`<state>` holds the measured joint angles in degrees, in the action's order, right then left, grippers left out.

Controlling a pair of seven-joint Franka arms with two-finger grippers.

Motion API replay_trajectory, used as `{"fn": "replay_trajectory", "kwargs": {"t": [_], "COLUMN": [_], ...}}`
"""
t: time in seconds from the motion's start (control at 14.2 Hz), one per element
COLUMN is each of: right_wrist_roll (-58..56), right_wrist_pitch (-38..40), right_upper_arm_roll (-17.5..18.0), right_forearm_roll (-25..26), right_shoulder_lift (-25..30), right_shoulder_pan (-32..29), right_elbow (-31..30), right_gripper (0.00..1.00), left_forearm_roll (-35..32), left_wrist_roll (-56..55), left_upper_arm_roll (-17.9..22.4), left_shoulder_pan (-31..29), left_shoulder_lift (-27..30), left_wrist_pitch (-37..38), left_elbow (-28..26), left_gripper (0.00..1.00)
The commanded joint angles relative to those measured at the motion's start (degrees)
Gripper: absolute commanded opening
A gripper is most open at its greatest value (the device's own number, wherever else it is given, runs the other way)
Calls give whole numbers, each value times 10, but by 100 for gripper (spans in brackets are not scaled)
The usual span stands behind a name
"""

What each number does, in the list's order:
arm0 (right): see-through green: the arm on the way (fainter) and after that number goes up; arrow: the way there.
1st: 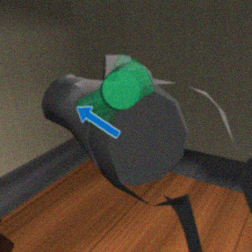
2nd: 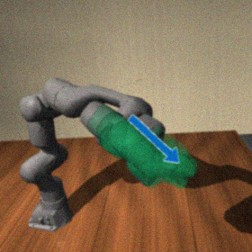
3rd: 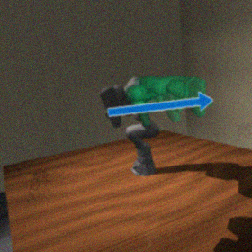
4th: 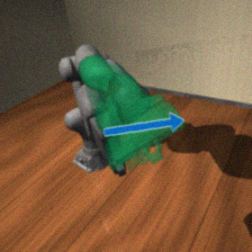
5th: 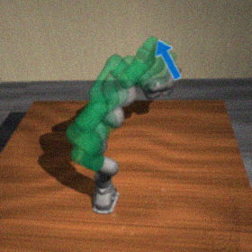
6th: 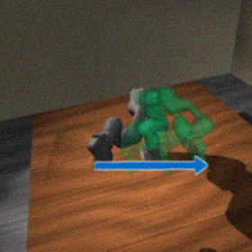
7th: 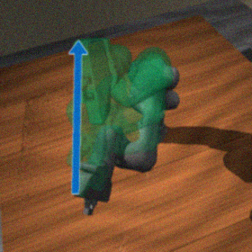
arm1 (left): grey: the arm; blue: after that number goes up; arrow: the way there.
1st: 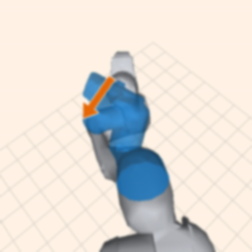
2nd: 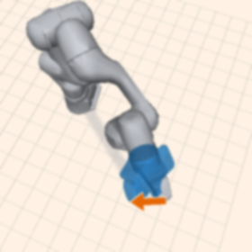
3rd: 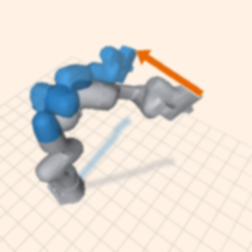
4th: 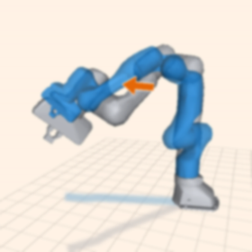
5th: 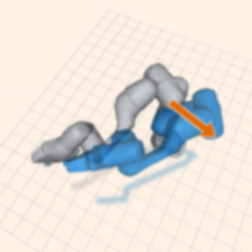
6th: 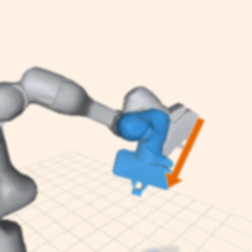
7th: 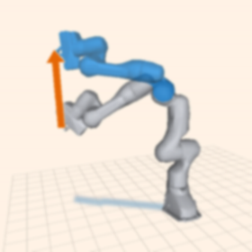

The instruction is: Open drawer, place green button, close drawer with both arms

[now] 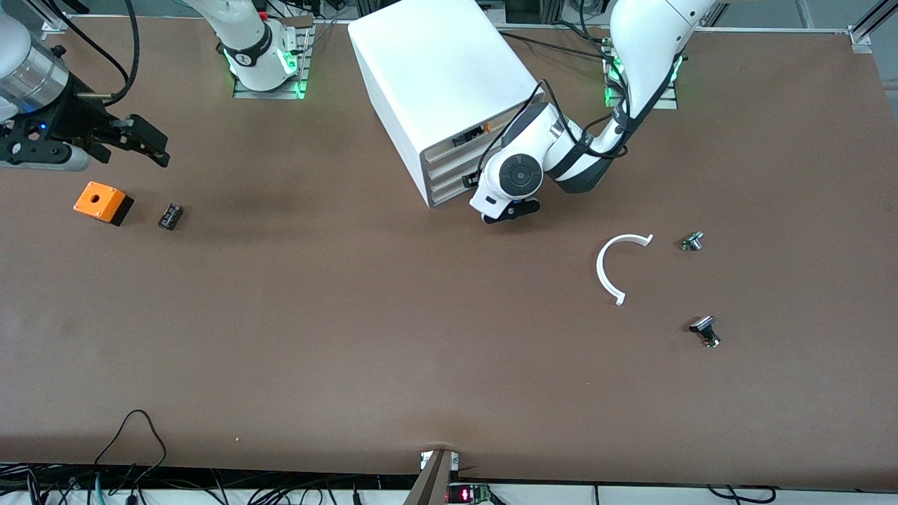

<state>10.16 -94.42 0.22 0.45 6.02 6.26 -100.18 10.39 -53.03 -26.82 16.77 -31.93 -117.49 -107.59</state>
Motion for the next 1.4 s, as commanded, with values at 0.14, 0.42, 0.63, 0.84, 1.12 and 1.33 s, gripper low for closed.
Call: {"fn": "replay_trajectory", "kwargs": {"t": [0.14, 0.42, 0.63, 0.84, 1.12, 1.33], "right_wrist_roll": [28, 21, 16, 16, 12, -28], "right_wrist_pitch": [-23, -26, -26, -19, -6, -17], "right_upper_arm_roll": [20, 21, 56, 56, 57, 57], "right_forearm_roll": [11, 12, 11, 8, 7, 4], "right_shoulder_lift": [35, 39, 39, 37, 35, 34], "right_shoulder_pan": [-20, -32, -77, -78, -78, -95], "right_elbow": [-59, -65, -64, -63, -56, -55], "right_gripper": [99, 99, 99, 99, 99, 99], "left_forearm_roll": [-9, -125, -192, -204, -193, -118], "left_wrist_roll": [9, 8, 71, 219, 436, 529], "left_upper_arm_roll": [4, 4, 1, 1, 34, 153], "left_shoulder_pan": [-39, -88, -122, -174, -232, -209], "left_shoulder_lift": [37, 64, 64, 85, 155, 250], "left_wrist_pitch": [-1, 64, 202, 273, 284, 274], "left_elbow": [6, 87, 192, 251, 252, 195], "left_gripper": [98, 98, 98, 98, 98, 98]}}
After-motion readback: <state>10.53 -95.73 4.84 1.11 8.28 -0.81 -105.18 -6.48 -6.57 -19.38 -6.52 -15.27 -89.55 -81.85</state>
